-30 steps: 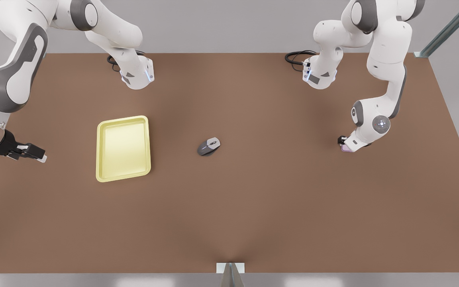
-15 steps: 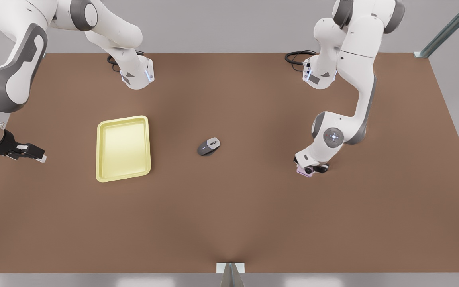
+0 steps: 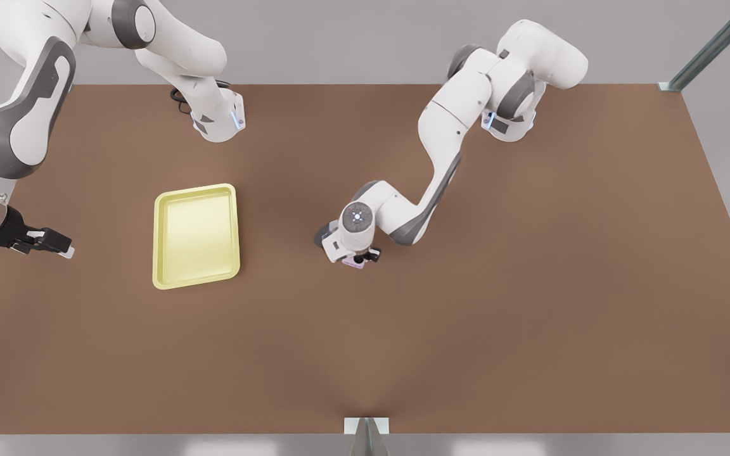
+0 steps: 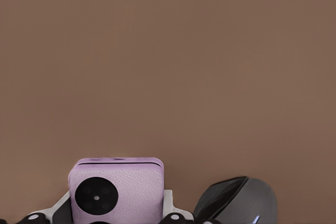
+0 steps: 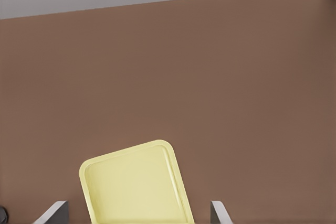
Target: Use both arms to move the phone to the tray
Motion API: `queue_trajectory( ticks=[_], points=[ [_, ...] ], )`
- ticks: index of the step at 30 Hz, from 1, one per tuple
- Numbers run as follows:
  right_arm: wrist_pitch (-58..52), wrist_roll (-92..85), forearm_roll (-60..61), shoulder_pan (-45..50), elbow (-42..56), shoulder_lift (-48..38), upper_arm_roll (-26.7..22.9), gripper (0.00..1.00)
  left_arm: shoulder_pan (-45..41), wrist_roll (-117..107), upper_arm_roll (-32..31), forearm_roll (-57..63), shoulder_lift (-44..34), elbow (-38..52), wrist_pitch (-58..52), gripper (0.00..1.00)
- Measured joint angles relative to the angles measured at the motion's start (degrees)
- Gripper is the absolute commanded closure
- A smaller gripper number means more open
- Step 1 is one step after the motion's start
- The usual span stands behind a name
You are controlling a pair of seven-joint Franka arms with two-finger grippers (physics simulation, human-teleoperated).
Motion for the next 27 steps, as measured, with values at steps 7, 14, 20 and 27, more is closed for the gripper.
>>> queue_trajectory(
  ticks=[7,14,20,27],
  points=[
    [0.09,0.01,0.01,0.07,0.05,0.08,0.0,0.0,-0.29,-9.37,0.02,1.16,7.15,9.55,1.33,0.2],
    [0.12,0.0,0.03,-0.04,0.05,0.09,0.0,0.0,-0.47,-15.6,0.01,2.05,9.64,11.57,4.73,0.0],
    [0.1,-0.01,0.02,0.09,0.11,0.09,0.0,0.0,-0.07,-19.76,0.05,2.14,9.05,13.53,5.59,0.0],
    [0.05,-0.03,0.02,-0.19,0.13,0.09,0.0,0.0,22.78,-14.93,0.99,1.98,-11.4,12.81,-15.77,0.0]
  ],
)
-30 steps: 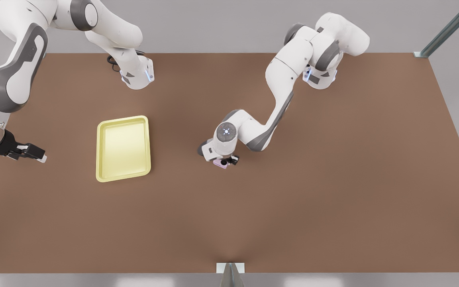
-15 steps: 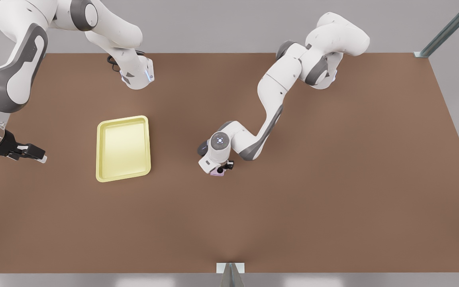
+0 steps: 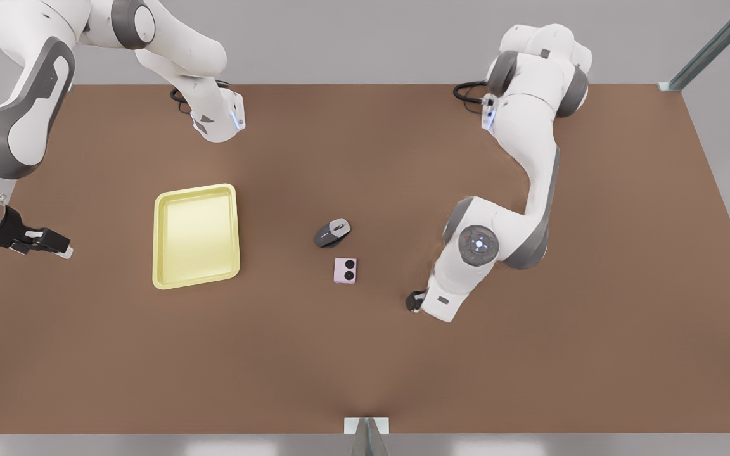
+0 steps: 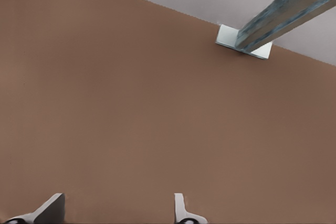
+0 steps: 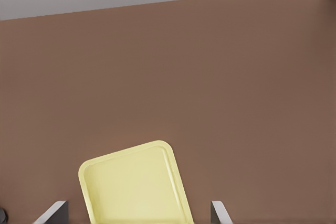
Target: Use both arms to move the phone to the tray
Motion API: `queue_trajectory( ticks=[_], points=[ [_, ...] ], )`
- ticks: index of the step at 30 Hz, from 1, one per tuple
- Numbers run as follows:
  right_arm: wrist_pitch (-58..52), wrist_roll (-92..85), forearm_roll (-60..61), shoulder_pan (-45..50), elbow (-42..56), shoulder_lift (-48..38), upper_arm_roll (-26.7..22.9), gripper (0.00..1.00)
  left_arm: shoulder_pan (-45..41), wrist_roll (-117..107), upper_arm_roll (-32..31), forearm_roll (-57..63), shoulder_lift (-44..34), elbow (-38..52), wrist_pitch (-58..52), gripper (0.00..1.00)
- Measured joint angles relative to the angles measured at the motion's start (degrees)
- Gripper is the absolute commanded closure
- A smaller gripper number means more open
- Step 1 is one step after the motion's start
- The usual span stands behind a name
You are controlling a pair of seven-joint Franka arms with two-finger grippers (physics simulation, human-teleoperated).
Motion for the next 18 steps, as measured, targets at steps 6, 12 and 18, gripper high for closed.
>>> queue_trajectory(
  ticks=[6,12,18],
  points=[
    [0.08,0.04,0.25,0.52,-0.12,0.18,0.17,0.0,9.0,9.61,3.68,0.66,-16.56,-8.49,-13.25,0.0],
    [0.0,6.43,-1.51,29.76,-0.82,2.83,0.98,0.0,16.07,18.11,-5.0,5.32,-31.76,-25.57,-13.85,0.0],
    [6.72,13.62,2.61,40.24,-7.58,11.71,1.49,0.0,16.27,24.74,-4.93,5.97,-28.39,-25.0,-13.71,0.0]
  ],
)
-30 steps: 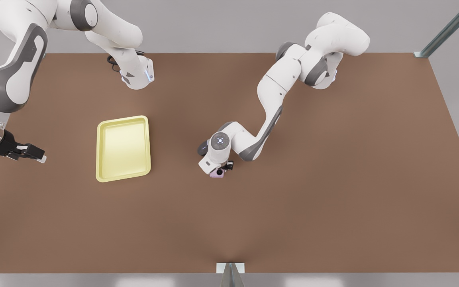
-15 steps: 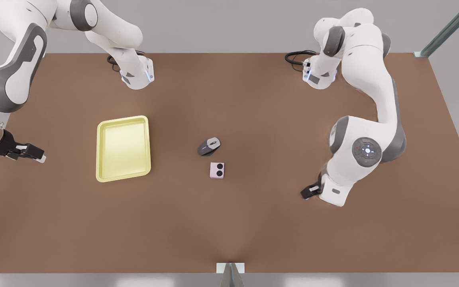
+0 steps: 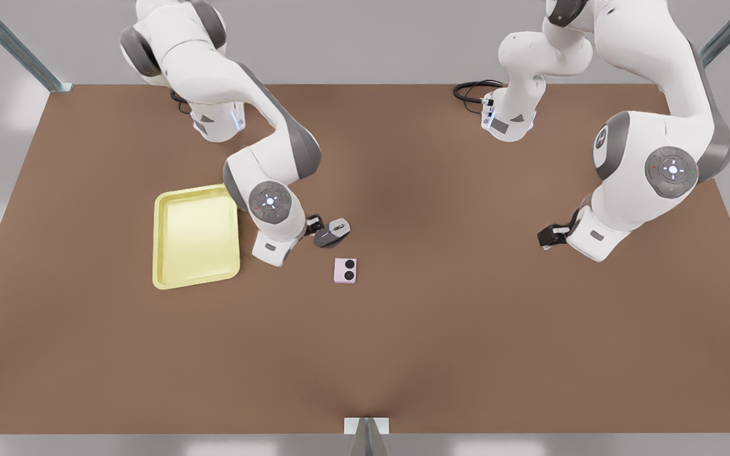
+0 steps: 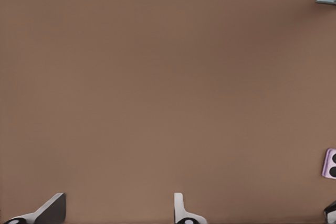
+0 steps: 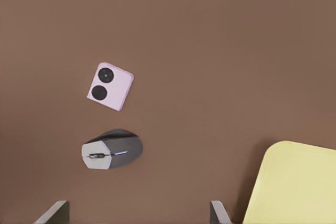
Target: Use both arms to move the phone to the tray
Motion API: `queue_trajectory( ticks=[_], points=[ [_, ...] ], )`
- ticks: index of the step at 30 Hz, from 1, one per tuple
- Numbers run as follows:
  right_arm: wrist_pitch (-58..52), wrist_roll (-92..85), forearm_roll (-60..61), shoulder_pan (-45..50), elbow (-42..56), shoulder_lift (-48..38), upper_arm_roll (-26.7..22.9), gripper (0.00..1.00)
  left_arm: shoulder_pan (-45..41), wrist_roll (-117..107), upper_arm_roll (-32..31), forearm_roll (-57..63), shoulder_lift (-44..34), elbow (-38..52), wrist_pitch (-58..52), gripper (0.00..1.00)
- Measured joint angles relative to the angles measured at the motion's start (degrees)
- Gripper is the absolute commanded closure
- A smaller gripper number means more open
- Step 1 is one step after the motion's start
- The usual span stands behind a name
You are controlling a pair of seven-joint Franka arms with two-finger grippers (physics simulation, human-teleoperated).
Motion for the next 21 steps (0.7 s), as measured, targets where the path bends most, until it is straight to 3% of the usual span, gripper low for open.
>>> queue_trajectory(
  ticks=[8,15,21],
  points=[
    [13.98,9.69,1.52,1.56,-2.67,8.75,1.01,0.0,0.03,6.16,0.35,0.03,1.11,0.2,-0.05,0.0],
    [23.54,19.49,1.35,3.07,5.4,21.01,1.73,0.0,0.01,9.63,0.35,0.03,1.92,0.2,-0.1,0.0],
    [30.82,25.42,-1.92,2.34,-2.59,20.2,3.39,0.0,0.03,11.58,0.35,0.04,2.68,0.2,0.01,0.0]
  ],
)
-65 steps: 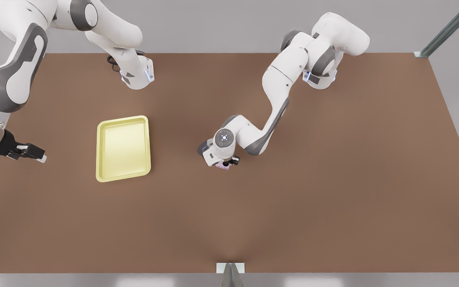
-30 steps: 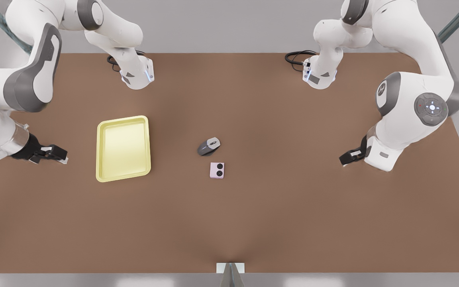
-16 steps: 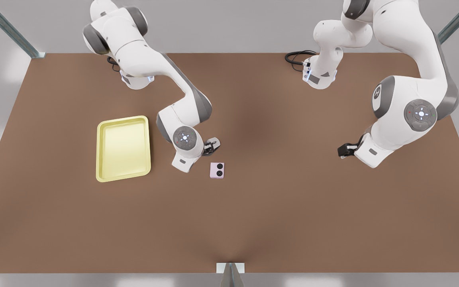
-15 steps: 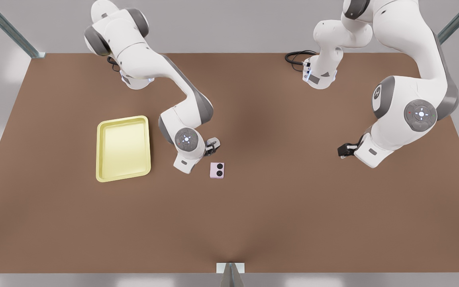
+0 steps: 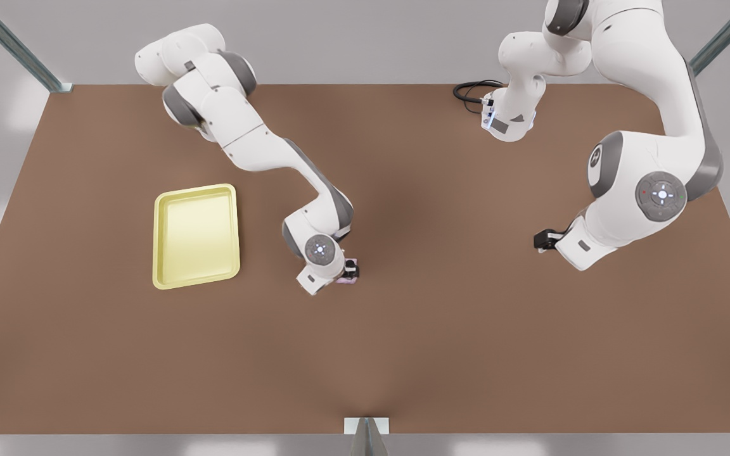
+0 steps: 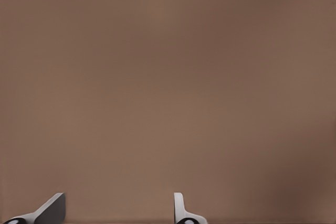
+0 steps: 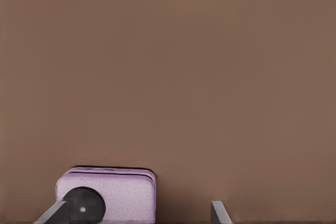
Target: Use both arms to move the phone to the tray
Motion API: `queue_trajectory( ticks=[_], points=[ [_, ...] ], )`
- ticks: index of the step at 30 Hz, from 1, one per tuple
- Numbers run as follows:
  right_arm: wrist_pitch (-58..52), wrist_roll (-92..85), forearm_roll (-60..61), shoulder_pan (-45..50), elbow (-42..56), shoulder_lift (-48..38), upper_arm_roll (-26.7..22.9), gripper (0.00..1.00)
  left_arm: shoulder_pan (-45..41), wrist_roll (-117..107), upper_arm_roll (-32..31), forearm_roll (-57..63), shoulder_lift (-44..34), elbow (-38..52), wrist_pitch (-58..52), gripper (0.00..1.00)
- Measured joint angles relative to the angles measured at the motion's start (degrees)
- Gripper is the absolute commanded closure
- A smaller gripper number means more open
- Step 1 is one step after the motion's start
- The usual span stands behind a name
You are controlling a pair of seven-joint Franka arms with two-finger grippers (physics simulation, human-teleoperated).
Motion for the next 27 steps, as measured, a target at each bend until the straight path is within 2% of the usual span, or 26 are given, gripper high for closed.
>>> queue_trajectory(
  ticks=[9,27],
  points=[
    [5.98,8.43,-0.65,2.08,-2.39,-0.72,0.13,0.0,-0.05,1.82,0.0,0.2,0.21,0.0,0.07,0.0],
    [8.09,15.39,-2.8,1.79,-4.98,-0.37,0.12,0.0,-0.09,3.29,0.0,0.47,0.72,0.0,0.15,0.0]
  ],
)
